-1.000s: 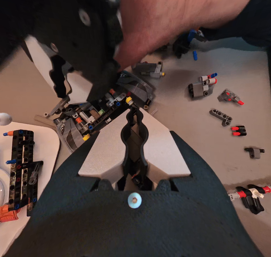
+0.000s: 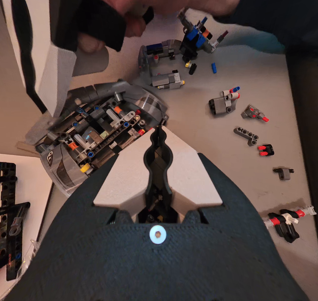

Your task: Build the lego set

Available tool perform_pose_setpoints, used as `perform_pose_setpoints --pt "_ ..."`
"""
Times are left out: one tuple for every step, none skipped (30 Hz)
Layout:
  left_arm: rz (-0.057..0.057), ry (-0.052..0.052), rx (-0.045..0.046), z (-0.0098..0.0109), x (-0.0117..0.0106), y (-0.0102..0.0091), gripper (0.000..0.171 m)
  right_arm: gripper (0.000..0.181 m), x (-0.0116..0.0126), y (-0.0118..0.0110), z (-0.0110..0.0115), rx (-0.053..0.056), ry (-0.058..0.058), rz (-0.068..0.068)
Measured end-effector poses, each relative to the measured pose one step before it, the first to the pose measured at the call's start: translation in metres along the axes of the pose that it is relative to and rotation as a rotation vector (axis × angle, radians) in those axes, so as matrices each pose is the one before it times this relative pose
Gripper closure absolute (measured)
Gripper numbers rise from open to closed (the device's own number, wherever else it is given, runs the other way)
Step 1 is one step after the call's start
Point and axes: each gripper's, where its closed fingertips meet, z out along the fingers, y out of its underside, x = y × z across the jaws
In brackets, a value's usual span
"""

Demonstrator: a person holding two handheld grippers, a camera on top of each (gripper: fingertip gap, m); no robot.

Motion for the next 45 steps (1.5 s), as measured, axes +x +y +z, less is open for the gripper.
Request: perform_pose_setpoints --pt "-0.0011 0.0092 0.00112 -0.00001 0.00117 -0.00009 0.171 0.176 -0.00063 0.00223 -0.00141 -0.0170 -0.0006 -0.0135" --pt "-0.0064 0.0071 0.00104 0.00021 0.00086 -0.00004 0.171 0.177 -0.00092 0.00124 -0.00189 -0.0041 -0.0106 0.0010" --pt "-0.0132 0.0145 0.00243 0.00029 0.00119 -0.00034 0.171 0.177 -0.00062 0.00130 -0.00139 -0.0063 -0.0001 -0.0019" --pt "0.0006 0.0070 0.00036 0.00025 0.00102 -0.00025 0.171 0.177 0.00050 0.00091 -0.00058 -0.0127 0.0218 -0.0118" --pt "0.0070 -0.0014 0.00042 0.00026 0.00019 -0.00019 0.171 0.177 0.00198 0.00109 0.00020 -0.0196 0.0337 -0.0186" --pt "-0.0023 -0.0010 0.00065 0.00028 -0.00011 -0.00032 0.171 0.176 0.00355 0.00247 0.00200 -0.0204 0.0353 -0.0209" --pt "-0.0016 -0.0034 -0.00070 0.00014 -0.00084 0.00002 0.171 0.174 0.00304 0.00378 0.00353 -0.0163 0.0131 0.0041" --pt "0.0026 -0.0021 -0.00045 -0.00017 -0.00031 0.00007 0.171 0.166 -0.00014 0.00322 0.00323 -0.0046 -0.0299 0.0412" --pt "0.0030 -0.0008 -0.00081 0.00005 0.00029 -0.00007 0.171 0.155 -0.00182 0.00274 0.00182 -0.0031 -0.0564 0.0650" --pt "0.0031 0.0009 -0.00051 0.00010 0.00070 0.00029 0.171 0.153 -0.00080 0.00639 0.00199 -0.0280 -0.0541 0.0603" --pt "0.0035 0.0008 0.00013 0.00015 0.00044 0.00017 0.171 0.158 0.00146 0.00900 0.00409 -0.0443 -0.0322 0.0379" --pt "0.0053 0.0035 -0.00070 0.00005 0.00072 -0.00009 0.171 0.159 0.00122 0.00485 0.00470 -0.0156 -0.0248 0.0258" --pt "0.0069 0.0076 -0.00075 0.00007 0.00150 0.00006 0.171 0.154 -0.00189 0.00019 0.00254 0.0067 -0.0457 0.0340" --pt "0.0062 0.0064 -0.00003 0.00011 0.00102 -0.00006 0.171 0.162 -0.00375 -0.00105 0.00054 0.0069 -0.0447 0.0160" --pt "0.0048 0.0075 -0.00168 -0.00017 0.00114 0.00004 0.171 0.163 -0.00170 0.00015 0.00032 -0.0007 -0.0130 -0.0039" --pt "0.0059 0.0152 -0.00091 -0.00013 0.00268 0.00026 0.171 0.166 -0.00155 0.00198 -0.00047 -0.0113 -0.0090 0.0004" --pt "0.0057 0.0268 -0.00054 -0.00005 0.00471 0.00045 0.171 0.169 -0.00255 0.00262 -0.00057 -0.0176 -0.0166 -0.0007" --pt "-0.0006 0.0236 -0.00029 -0.00068 0.00372 0.00052 0.171 0.169 -0.00237 0.00147 -0.00058 -0.0080 -0.0046 -0.0242" --pt "-0.0002 0.0050 0.00020 -0.00080 0.00097 0.00062 0.171 0.170 -0.00140 0.00066 -0.00067 -0.0060 0.0137 -0.0406" --pt "-0.0039 0.0092 -0.00072 -0.00037 0.00054 0.00066 0.171 0.170 -0.00113 0.00081 -0.00101 -0.0162 0.0252 -0.0450" --pt "-0.0074 0.0014 0.00078 0.00001 -0.00071 0.00027 0.171 0.170 -0.00002 -0.00065 -0.00130 -0.0141 0.0429 -0.0504" --pt "-0.0120 -0.0037 0.00310 -0.00037 -0.00113 -0.00039 0.171 0.171 -0.00301 -0.00276 -0.00065 -0.0056 0.0367 -0.0561" --pt "-0.0096 -0.0012 0.00017 -0.00017 -0.00149 0.00022 0.171 0.173 -0.00386 -0.00315 0.00017 -0.0119 0.0413 -0.0555" --pt "-0.0074 -0.0063 0.00125 -0.00072 -0.00171 0.00020 0.171 0.173 0.00146 -0.00012 0.00055 -0.0436 0.0831 -0.0492" --pt "-0.0050 0.0005 -0.00034 -0.00012 -0.00025 0.00043 0.171 0.173 0.00061 -0.00026 -0.00008 -0.0514 0.0884 -0.0609" --pt "-0.0059 -0.0019 0.00032 -0.00023 -0.00035 0.00010 0.171 0.172 0.00141 -0.00021 -0.00116 -0.0561 0.0980 -0.0625" --pt "-0.0031 -0.0030 0.00219 -0.00008 -0.00021 -0.00023 0.171 0.171 0.00206 0.00143 -0.00135 -0.0708 0.1029 -0.0565" --pt "0.0008 -0.0006 -0.00072 0.00015 0.00054 0.00004 0.171 0.171 0.00001 -0.00083 -0.00176 -0.0508 0.0752 -0.0279" --pt "0.0287 -0.0144 0.01072 -0.00056 -0.00083 -0.00062 0.171 0.172 -0.00111 -0.00276 -0.00192 -0.0123 0.0327 0.0053" --pt "0.0067 -0.0101 0.00102 -0.00162 -0.00032 0.00118 0.171 0.172 -0.00139 -0.00164 0.00068 0.0055 0.0024 0.0115" --pt "-0.0145 0.0010 -0.01108 -0.00008 -0.00009 0.00182 0.171 0.173 -0.00167 -0.00089 0.00331 0.0074 -0.0120 0.0226" --pt "-0.0178 0.0115 -0.00247 0.00020 -0.00046 -0.00024 0.171 0.173 -0.00211 -0.00143 0.00230 0.0170 -0.0294 0.0395" --pt "-0.0146 0.0138 0.00294 -0.00039 -0.00034 -0.00032 0.171 0.175 -0.00230 -0.00139 0.00033 0.0341 -0.0701 0.0647" --pt "0.0027 0.0073 0.00214 -0.00082 0.00057 0.00027 0.171 0.175 -0.00247 -0.00063 -0.00116 0.0571 -0.1194 0.0890" --pt "0.0071 -0.0008 0.00113 -0.00027 0.00085 0.00018 0.171 0.175 -0.00178 0.00014 -0.00106 0.0652 -0.1432 0.1023" --pt "0.0046 0.0016 -0.00043 0.00064 0.00123 -0.00029 0.171 0.175 -0.00099 0.00181 -0.00039 0.0462 -0.1350 0.1062" --pt "0.0045 0.0082 -0.00240 0.00091 0.00127 -0.00030 0.171 0.175 -0.00116 0.00194 0.00009 0.0228 -0.1043 0.0811" --pt "0.0042 0.0174 -0.00169 0.00044 0.00231 0.00002 0.171 0.175 -0.00072 0.00050 0.00003 0.0152 -0.0651 0.0397" --pt "0.0027 0.0088 0.00003 0.00009 0.00094 0.00003 0.171 0.175 0.00019 -0.00159 0.00053 0.0215 -0.0432 0.0309" --pt "-0.0012 0.0040 0.00049 -0.00024 0.00022 -0.00005 0.171 0.175 0.00089 -0.00210 0.00178 0.0208 -0.0310 0.0330" --pt "0.0111 0.0041 0.00048 -0.00030 0.00115 0.00026 0.171 0.175 0.00061 -0.00135 0.00281 0.0077 -0.0150 0.0249" --pt "0.0087 0.0072 -0.00131 0.00009 0.00191 0.00020 0.171 0.173 -0.00212 0.00016 0.00314 -0.0088 -0.0082 -0.0002" --pt "0.0018 0.0090 -0.00109 0.00017 0.00195 0.00023 0.171 0.167 -0.00136 -0.00030 0.00252 -0.0066 0.0016 -0.0147" --pt "0.0001 0.0055 0.00438 0.00007 0.00160 -0.00009 0.171 0.169 -0.00008 -0.00164 0.00196 0.0073 -0.0067 0.0042" --pt "0.0036 0.0051 0.01293 -0.00055 0.00113 -0.00010 0.171 0.169 -0.00131 -0.00184 0.00159 0.0121 -0.0262 0.0114"
